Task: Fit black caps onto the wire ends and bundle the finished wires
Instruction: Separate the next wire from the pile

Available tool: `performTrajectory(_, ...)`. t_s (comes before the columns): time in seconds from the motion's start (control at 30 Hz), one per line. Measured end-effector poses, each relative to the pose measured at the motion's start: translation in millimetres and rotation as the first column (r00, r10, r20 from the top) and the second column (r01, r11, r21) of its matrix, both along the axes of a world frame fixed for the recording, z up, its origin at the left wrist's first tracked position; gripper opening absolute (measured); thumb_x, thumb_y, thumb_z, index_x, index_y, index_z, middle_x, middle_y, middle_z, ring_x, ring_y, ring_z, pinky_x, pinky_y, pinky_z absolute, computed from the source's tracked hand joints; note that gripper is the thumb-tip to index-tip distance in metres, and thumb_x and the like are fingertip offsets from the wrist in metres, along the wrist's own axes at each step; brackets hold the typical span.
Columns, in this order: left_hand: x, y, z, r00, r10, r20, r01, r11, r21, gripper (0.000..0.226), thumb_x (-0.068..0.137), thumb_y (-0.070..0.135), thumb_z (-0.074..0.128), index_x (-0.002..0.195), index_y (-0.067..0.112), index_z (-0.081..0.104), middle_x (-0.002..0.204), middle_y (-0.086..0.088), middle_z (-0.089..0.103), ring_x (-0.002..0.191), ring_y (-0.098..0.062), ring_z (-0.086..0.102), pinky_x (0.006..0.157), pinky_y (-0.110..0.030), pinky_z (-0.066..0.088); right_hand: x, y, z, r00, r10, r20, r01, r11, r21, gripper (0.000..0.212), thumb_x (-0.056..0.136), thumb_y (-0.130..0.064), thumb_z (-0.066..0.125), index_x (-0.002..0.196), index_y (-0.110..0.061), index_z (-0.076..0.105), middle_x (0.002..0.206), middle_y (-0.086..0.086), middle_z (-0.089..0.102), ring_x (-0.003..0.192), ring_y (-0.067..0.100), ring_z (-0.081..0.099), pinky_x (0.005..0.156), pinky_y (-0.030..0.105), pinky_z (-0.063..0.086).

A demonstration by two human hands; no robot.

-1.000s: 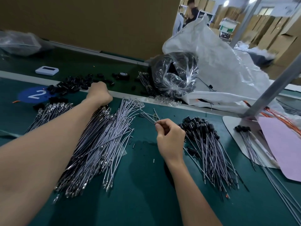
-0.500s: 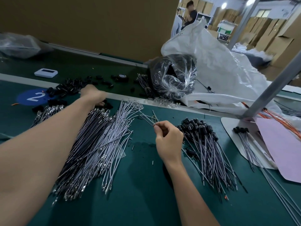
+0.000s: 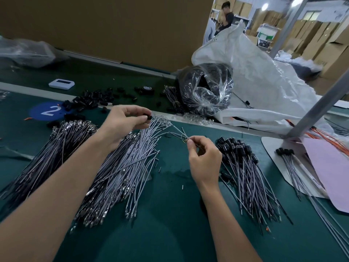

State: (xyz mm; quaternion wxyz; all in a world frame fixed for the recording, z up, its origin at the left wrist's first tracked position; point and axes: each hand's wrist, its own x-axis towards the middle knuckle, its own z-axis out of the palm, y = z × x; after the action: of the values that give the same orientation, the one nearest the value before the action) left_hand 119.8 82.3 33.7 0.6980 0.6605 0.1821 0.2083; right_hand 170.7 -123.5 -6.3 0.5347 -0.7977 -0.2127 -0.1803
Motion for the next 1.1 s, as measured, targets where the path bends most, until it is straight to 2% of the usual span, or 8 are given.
performTrajectory(0.07,-10.0,-10.5,-0.6,0.999,-0.042,0.035,0.046,0.993,-0.112,0.021,0.085,-0.007,0.063,0.088,0.011,0.075,0.088,-0.008,0.076,0.085,-0.020,0.073,0.074,-0.022,0.059,-1.7,0.1,1.3,0.999,0.005,0.040,-0.005,1.000,0.007,0.007,0.090,-0.009,0.066,0.087,-0.015,0.069,0.081,-0.013,0.062,0.083,0.014,0.061,0.076,0.019,0.047)
performTrajectory(0.2,-19.4,-32.9,-6.3,0.991,-0.064,0.115,0.085,0.979,-0.185,0.023,0.084,-0.010,0.062,0.092,0.008,0.074,0.089,-0.010,0.076,0.083,-0.019,0.073,0.074,-0.022,0.058,-3.0,0.7,0.9,0.994,0.013,0.107,-0.015,1.000,0.019,0.007,0.089,-0.008,0.066,0.087,-0.013,0.070,0.080,-0.018,0.060,0.081,0.015,0.060,0.074,0.014,0.044)
performTrajectory(0.4,-20.3,-45.5,-11.9,0.985,-0.006,0.175,0.045,0.975,-0.219,0.023,0.086,-0.011,0.060,0.093,0.007,0.073,0.089,-0.008,0.074,0.084,-0.018,0.072,0.077,-0.023,0.058,-2.9,-0.4,1.6,0.991,-0.014,0.133,0.006,0.998,0.064,0.014,0.091,-0.010,0.065,0.084,-0.022,0.066,0.080,-0.015,0.062,0.080,0.019,0.062,0.073,0.034,0.052)
performTrajectory(0.53,-20.1,-46.3,-13.7,0.983,-0.002,0.185,0.041,0.978,-0.207,0.022,0.086,-0.010,0.062,0.093,0.007,0.073,0.086,-0.006,0.075,0.085,-0.018,0.073,0.079,-0.023,0.058,-3.2,-0.3,2.1,0.990,-0.023,0.140,0.011,0.996,0.083,0.012,0.091,-0.012,0.064,0.085,-0.023,0.065,0.081,-0.016,0.062,0.082,0.021,0.062,0.074,0.041,0.053)
performTrajectory(0.83,-19.9,-48.6,-14.3,0.975,-0.026,0.219,0.071,0.978,-0.198,0.021,0.083,-0.010,0.065,0.092,0.006,0.074,0.087,-0.010,0.075,0.086,-0.023,0.073,0.078,-0.025,0.058,-2.8,-0.1,1.3,0.985,-0.019,0.172,0.012,0.999,0.044,0.011,0.090,-0.011,0.065,0.085,-0.021,0.068,0.079,-0.019,0.059,0.080,0.021,0.060,0.072,0.034,0.051)
performTrajectory(1.0,-20.4,-48.2,-13.8,0.975,-0.036,0.219,0.078,0.979,-0.186,0.022,0.081,-0.011,0.066,0.092,0.006,0.073,0.086,-0.009,0.076,0.084,-0.022,0.073,0.076,-0.023,0.058,-3.5,0.1,0.8,0.985,-0.007,0.173,0.006,1.000,0.004,0.007,0.090,-0.009,0.065,0.086,-0.012,0.071,0.080,-0.005,0.065,0.081,0.016,0.058,0.076,0.033,0.049)
performTrajectory(1.1,-20.8,-47.7,-13.3,0.977,-0.041,0.209,0.073,0.986,-0.150,0.023,0.081,-0.012,0.066,0.090,0.008,0.074,0.084,-0.007,0.076,0.079,-0.018,0.073,0.073,-0.020,0.056,-3.4,-1.0,1.3,0.986,-0.009,0.169,0.010,1.000,-0.006,0.007,0.090,-0.008,0.066,0.087,-0.010,0.071,0.080,-0.004,0.065,0.081,0.017,0.057,0.077,0.033,0.048)
